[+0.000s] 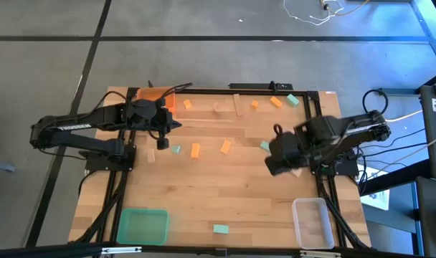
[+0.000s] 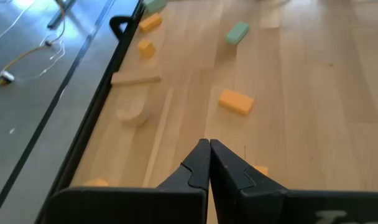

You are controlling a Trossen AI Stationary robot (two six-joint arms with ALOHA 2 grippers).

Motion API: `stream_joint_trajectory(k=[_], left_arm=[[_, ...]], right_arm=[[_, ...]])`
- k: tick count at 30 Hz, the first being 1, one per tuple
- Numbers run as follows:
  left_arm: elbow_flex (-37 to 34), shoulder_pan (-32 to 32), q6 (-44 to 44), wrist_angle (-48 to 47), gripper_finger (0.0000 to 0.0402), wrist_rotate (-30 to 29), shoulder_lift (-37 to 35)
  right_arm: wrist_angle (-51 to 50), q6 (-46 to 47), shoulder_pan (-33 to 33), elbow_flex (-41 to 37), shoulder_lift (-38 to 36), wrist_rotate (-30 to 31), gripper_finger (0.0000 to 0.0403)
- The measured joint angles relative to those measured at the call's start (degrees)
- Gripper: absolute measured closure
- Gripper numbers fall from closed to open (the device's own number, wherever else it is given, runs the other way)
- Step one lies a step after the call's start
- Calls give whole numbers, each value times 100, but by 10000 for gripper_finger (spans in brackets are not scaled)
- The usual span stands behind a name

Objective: Sort & place blocks by color
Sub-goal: Put the brown block into the transparent bin

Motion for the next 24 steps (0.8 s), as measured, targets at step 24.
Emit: stream_joint_trajectory(k=[24], left_arm=[[486,-865,-121,2,401,-447,687]], right_arm=[[3544,3214,2987,-4182,-1283,-1049,293]])
